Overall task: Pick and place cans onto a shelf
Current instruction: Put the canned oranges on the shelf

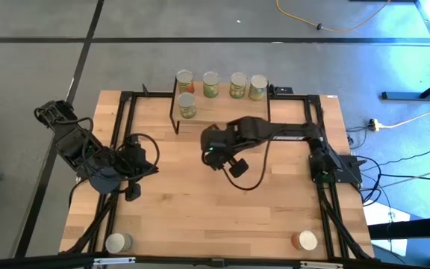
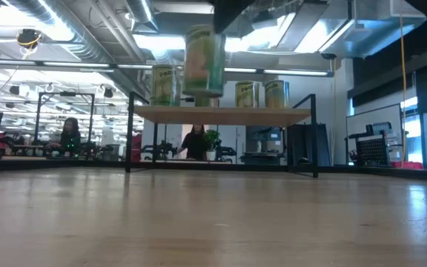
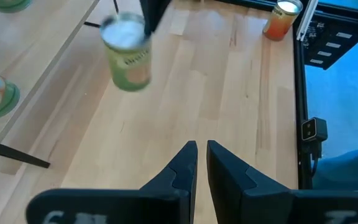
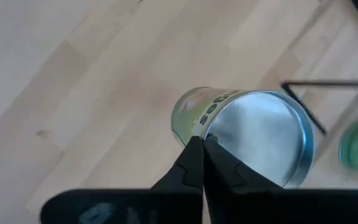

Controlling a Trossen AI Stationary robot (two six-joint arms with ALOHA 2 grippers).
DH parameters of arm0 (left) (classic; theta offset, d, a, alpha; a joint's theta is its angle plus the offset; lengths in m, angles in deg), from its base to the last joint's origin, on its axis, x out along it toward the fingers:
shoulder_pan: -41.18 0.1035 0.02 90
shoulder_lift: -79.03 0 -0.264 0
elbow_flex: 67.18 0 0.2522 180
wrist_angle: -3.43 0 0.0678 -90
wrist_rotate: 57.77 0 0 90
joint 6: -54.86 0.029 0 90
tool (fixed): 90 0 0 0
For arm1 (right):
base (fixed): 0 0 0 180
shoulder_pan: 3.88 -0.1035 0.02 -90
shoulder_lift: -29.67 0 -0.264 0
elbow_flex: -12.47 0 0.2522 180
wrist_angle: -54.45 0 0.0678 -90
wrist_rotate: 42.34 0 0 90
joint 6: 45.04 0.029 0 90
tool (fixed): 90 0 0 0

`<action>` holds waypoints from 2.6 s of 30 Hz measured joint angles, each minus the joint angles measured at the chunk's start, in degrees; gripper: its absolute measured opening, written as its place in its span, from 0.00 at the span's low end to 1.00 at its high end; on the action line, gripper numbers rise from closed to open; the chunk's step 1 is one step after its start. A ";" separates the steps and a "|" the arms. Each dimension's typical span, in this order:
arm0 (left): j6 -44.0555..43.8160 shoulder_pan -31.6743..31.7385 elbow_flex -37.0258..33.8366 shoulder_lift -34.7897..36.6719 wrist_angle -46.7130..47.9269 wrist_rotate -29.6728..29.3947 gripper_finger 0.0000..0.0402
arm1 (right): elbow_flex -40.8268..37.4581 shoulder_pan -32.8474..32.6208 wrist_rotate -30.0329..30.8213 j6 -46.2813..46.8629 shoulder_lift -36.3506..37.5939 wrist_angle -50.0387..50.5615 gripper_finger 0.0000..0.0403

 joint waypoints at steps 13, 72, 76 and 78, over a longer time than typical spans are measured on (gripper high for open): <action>0.00 0.01 0.00 0.00 -0.23 0.38 0.07 | 0.04 5.17 5.50 4.29 3.93 -2.20 0.00; -1.60 0.07 0.00 0.02 -0.68 -0.66 0.07 | 0.04 19.67 2.65 -6.90 0.12 -10.10 0.07; -1.60 0.07 0.00 0.02 -0.68 -0.52 0.07 | 0.04 19.67 2.66 -7.19 0.12 -10.09 0.03; -1.60 0.07 0.00 0.02 -0.66 -0.01 0.07 | 0.04 19.67 2.65 -7.20 0.12 -10.11 0.02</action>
